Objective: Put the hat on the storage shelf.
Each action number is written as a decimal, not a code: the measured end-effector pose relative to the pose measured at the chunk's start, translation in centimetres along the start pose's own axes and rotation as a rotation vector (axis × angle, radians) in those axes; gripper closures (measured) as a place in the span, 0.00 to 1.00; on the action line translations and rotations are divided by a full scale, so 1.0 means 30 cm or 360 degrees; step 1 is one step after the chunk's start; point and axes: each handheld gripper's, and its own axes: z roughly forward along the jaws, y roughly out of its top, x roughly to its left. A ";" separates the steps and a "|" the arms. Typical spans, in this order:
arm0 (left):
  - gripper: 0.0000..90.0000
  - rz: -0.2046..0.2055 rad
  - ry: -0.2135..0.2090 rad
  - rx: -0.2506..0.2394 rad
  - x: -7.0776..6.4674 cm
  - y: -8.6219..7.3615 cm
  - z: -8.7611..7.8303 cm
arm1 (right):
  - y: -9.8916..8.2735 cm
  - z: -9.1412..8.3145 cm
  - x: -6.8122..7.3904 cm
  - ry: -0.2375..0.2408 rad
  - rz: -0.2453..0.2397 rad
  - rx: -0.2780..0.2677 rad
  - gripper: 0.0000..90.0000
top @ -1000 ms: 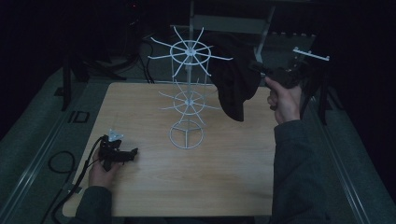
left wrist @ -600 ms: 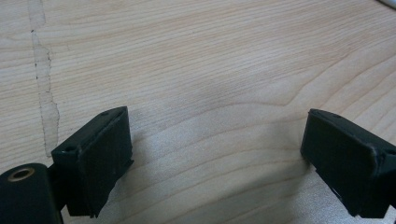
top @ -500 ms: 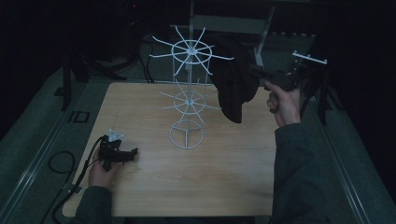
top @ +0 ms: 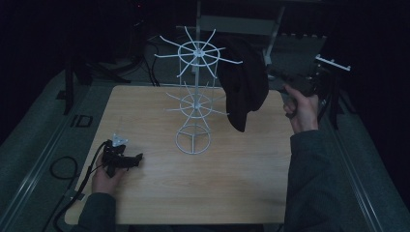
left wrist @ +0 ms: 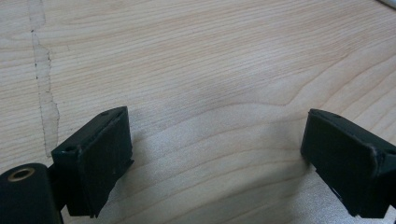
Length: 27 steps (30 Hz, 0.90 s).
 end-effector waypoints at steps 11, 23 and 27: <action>0.11 -0.0001 0.0000 0.0000 0.000 0.000 0.000 | -0.035 -0.032 -0.046 -0.0054 0.0052 -0.0030 0.58; 0.11 -0.0001 0.0001 -0.0001 0.000 0.000 0.000 | -0.084 -0.034 -0.073 -0.0248 0.0002 0.0105 0.80; 0.11 0.0000 0.0001 0.0000 0.000 0.000 0.000 | -0.098 -0.025 -0.075 -0.0296 -0.0026 0.0155 0.85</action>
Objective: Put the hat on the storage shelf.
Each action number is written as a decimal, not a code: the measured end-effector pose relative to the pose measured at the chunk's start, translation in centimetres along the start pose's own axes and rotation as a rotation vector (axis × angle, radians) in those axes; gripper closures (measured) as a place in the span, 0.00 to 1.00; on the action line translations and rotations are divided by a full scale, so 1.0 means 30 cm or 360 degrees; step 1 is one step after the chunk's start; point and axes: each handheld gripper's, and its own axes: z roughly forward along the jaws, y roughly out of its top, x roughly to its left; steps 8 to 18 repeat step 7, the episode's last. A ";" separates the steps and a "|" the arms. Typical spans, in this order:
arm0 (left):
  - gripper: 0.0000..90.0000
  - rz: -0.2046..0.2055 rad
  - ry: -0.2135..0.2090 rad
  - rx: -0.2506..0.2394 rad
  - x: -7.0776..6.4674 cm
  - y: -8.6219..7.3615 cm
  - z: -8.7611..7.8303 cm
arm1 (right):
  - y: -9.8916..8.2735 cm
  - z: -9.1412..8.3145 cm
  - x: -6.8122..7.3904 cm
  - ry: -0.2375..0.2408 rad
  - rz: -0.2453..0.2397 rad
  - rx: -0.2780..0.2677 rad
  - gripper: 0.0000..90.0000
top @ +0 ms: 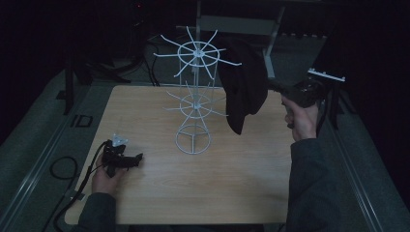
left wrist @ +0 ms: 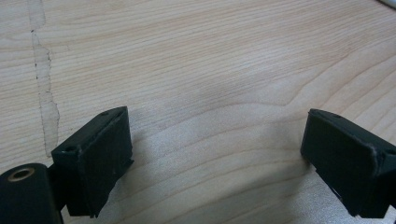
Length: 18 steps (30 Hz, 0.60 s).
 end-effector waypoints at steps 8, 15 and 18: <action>0.11 0.0000 0.0000 -0.0001 0.000 0.000 0.000 | -0.016 0.014 0.002 -0.0065 -0.0039 0.0064 0.86; 0.11 0.0000 0.0000 -0.0001 0.000 0.000 0.000 | -0.016 0.014 0.002 -0.0065 -0.0039 0.0064 0.86; 0.11 0.0000 0.0000 -0.0001 0.000 0.000 0.000 | -0.016 0.014 0.002 -0.0065 -0.0039 0.0064 0.86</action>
